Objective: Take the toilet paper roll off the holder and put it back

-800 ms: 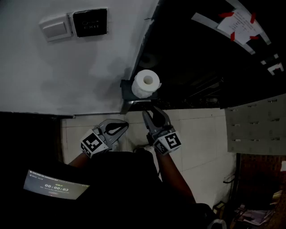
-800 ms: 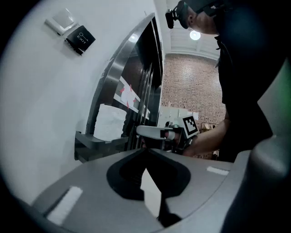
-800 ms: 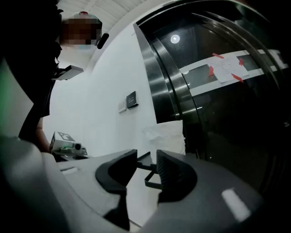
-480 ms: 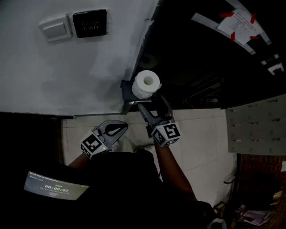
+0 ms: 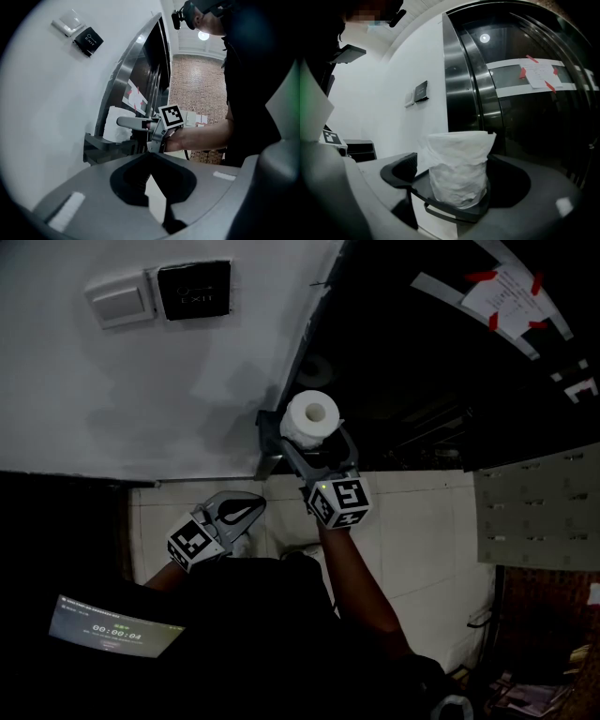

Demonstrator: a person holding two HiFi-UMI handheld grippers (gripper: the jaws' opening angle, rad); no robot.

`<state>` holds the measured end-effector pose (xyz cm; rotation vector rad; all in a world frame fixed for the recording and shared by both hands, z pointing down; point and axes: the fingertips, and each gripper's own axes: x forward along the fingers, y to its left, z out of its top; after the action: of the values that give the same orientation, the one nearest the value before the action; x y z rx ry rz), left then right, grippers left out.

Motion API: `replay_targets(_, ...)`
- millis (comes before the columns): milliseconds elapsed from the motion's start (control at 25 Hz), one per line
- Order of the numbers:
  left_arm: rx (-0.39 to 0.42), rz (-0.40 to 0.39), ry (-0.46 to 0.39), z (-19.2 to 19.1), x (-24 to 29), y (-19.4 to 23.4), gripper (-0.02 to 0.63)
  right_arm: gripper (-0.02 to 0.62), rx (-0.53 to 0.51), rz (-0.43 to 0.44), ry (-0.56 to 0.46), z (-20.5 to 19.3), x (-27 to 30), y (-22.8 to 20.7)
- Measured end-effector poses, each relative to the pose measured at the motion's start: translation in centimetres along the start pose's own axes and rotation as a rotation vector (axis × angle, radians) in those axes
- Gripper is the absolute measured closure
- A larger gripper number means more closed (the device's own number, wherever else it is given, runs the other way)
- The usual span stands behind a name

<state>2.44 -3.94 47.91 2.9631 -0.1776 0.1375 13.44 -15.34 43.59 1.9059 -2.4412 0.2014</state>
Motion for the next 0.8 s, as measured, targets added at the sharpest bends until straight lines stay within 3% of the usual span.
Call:
replay_targets(200, -0.006, 0.004, 0.007, 0.2, -0.1, 0.3, 0.603, 0.141, -0.061, -0.060, 0.040, 0.4, 1.3, -0.6)
replay_targets(520, -0.005, 0.007, 0.006, 0.2, 0.0, 0.4, 0.603, 0.143, -0.073, -0.124, 0.069, 0.3, 1.4, -1.2)
replay_targets(800, -0.003, 0.010, 0.008, 0.1, 0.1, 0.3, 0.603, 0.166, -0.059, -0.113, 0.056, 0.6, 0.9, -1.3)
